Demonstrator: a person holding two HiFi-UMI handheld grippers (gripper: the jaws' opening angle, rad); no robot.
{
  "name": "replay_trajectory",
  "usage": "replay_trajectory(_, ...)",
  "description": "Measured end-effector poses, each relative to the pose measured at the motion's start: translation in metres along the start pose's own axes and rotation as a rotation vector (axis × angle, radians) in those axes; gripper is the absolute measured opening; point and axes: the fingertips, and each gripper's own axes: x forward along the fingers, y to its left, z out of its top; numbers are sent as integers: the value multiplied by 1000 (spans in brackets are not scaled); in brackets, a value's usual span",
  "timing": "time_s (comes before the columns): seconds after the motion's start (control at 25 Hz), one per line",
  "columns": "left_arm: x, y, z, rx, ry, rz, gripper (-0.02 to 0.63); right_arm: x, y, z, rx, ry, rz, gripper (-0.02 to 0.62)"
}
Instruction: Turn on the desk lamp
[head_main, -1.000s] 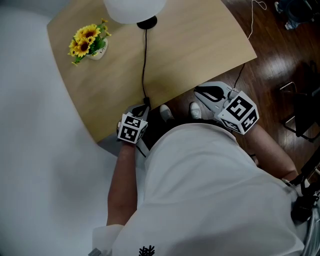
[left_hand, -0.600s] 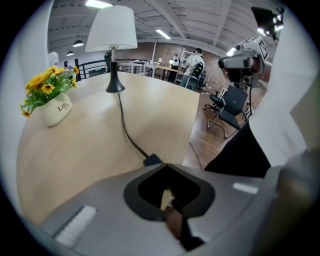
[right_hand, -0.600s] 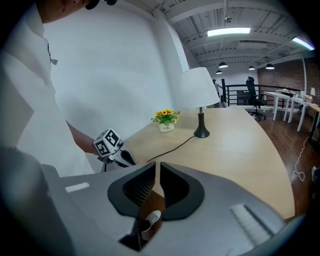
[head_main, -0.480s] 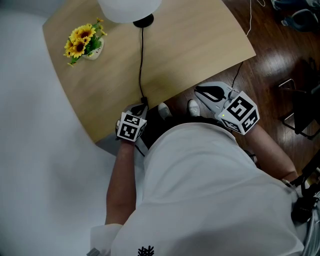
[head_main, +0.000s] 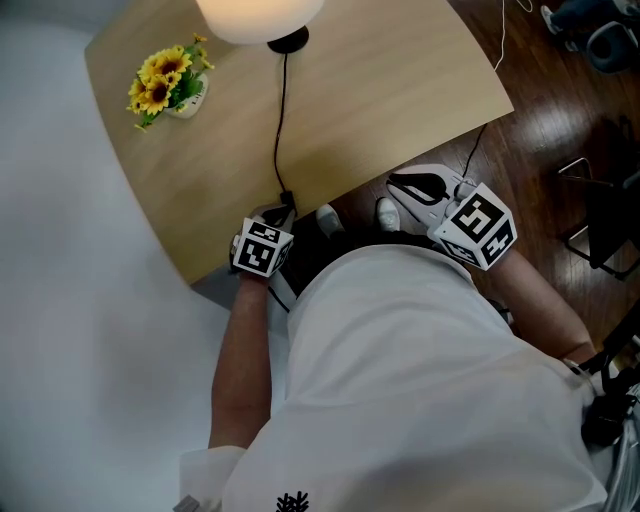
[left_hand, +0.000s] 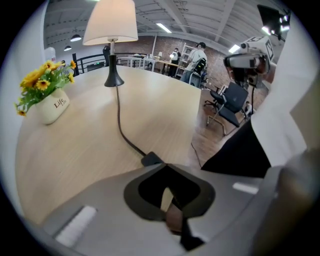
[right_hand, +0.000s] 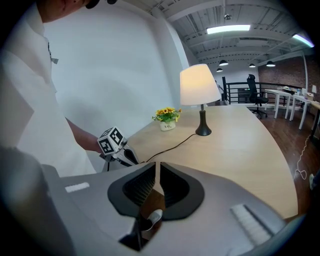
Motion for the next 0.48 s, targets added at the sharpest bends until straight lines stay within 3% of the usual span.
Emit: replay_trajectory(0.48, -1, -1, 0, 8, 5, -31, 18, -1, 1, -2, 2, 2, -1, 31)
